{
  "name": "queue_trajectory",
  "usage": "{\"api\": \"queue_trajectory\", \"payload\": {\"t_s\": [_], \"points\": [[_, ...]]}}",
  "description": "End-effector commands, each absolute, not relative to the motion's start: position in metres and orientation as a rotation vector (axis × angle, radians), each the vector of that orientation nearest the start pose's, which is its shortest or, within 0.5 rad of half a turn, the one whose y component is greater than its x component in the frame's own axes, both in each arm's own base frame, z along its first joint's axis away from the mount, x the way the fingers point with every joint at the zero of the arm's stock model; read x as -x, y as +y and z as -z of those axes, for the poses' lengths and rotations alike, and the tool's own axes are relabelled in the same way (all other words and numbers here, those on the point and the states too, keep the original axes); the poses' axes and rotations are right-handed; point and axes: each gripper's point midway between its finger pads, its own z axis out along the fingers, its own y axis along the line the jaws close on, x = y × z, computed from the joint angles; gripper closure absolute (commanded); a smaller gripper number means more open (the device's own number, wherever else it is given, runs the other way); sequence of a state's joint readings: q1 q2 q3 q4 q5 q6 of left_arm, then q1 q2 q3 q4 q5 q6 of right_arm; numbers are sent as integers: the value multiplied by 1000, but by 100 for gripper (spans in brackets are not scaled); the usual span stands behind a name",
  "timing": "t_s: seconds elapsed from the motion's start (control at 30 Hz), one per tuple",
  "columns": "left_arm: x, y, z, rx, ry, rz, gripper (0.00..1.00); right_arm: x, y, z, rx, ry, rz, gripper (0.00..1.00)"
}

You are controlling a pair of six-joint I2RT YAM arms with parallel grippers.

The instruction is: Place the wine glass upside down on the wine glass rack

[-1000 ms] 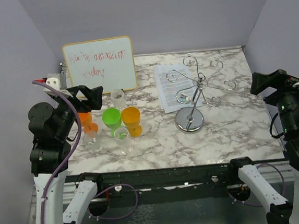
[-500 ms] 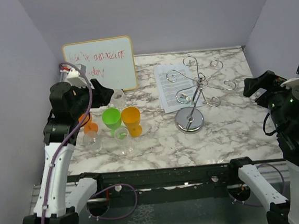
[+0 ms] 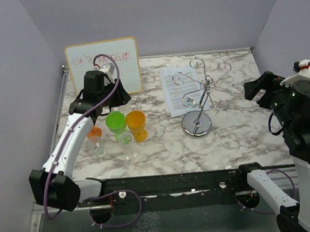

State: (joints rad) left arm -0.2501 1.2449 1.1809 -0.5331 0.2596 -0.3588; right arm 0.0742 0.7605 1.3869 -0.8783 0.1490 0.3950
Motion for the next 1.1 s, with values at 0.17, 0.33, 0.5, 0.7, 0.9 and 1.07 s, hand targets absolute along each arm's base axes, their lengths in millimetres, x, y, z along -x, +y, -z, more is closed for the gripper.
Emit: {"api": "queue_trajectory", "payload": {"t_s": [0.17, 0.33, 0.5, 0.7, 0.9, 1.07], "points": [[-386, -131, -213, 72, 2288, 297, 64, -226, 17, -374, -330, 1852, -227, 13], [-389, -135, -184, 24, 2378, 251, 65, -225, 15, -376, -329, 1846, -213, 13], [-390, -150, -175, -37, 2419, 270, 72, -228, 17, -376, -334, 1838, -230, 14], [-391, -154, -176, -67, 2429, 244, 98, -225, 11, -387, -366, 1813, -212, 14], [-397, -160, -216, -65, 2338, 282, 100, -226, 13, -401, -373, 1793, -235, 12], [-397, -170, -282, -25, 2185, 376, 100, -228, 30, -428, -339, 1703, -363, 9]]}}
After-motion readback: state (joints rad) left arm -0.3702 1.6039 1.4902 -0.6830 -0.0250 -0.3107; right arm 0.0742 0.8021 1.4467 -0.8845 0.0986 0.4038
